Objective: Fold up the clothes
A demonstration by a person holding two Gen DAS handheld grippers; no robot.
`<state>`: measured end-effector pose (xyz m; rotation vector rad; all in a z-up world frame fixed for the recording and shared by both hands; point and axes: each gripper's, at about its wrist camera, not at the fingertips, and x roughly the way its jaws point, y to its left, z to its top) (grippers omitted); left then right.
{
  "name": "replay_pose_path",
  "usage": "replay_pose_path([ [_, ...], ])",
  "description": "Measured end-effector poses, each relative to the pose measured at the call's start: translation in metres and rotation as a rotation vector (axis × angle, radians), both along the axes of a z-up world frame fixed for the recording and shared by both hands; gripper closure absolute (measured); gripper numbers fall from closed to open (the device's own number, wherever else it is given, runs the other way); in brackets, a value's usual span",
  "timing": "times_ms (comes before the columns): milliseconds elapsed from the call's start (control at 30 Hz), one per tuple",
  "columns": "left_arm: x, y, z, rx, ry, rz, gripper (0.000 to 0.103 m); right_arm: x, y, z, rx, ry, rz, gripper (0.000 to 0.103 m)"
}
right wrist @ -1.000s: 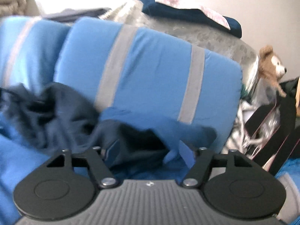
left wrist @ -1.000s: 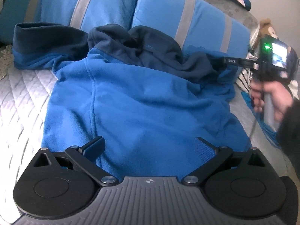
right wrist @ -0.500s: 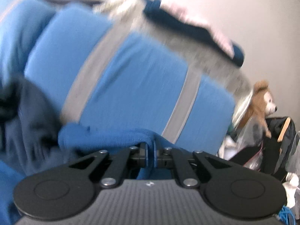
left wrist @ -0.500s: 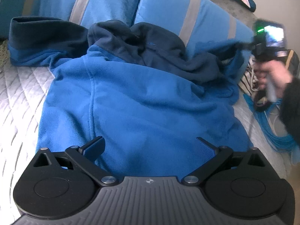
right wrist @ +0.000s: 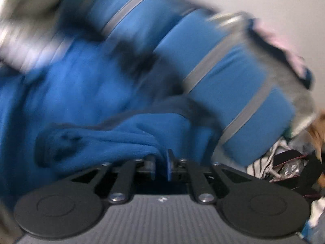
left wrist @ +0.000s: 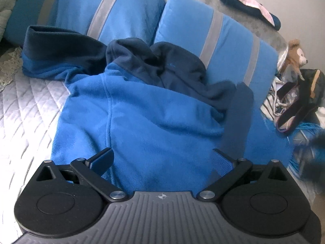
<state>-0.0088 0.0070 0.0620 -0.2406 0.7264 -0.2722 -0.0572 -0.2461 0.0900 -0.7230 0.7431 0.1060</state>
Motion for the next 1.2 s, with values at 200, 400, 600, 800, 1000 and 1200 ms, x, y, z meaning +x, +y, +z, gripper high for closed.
replay_pose_path([
  [200,-0.002,0.003,0.000,-0.020,-0.013,0.023,0.000,-0.048,0.019,-0.017,-0.089,0.049,0.242,0.018],
  [400,-0.002,0.004,-0.002,-0.012,-0.012,0.027,0.000,-0.070,0.047,-0.027,-0.329,0.036,0.564,0.014],
  [600,-0.002,0.008,-0.004,-0.015,0.005,0.029,0.000,-0.059,0.060,-0.048,-0.501,0.168,0.817,0.018],
  [800,-0.002,0.013,-0.003,-0.037,0.014,0.027,0.000,-0.028,0.078,-0.055,-0.514,0.340,0.910,0.031],
  [1000,0.003,0.017,-0.005,-0.048,0.034,0.044,0.000,0.000,0.088,-0.063,-0.443,0.503,0.941,0.041],
  [1200,0.004,0.020,-0.004,-0.071,0.045,0.045,0.000,0.003,0.091,-0.061,-0.406,0.537,0.906,0.101],
])
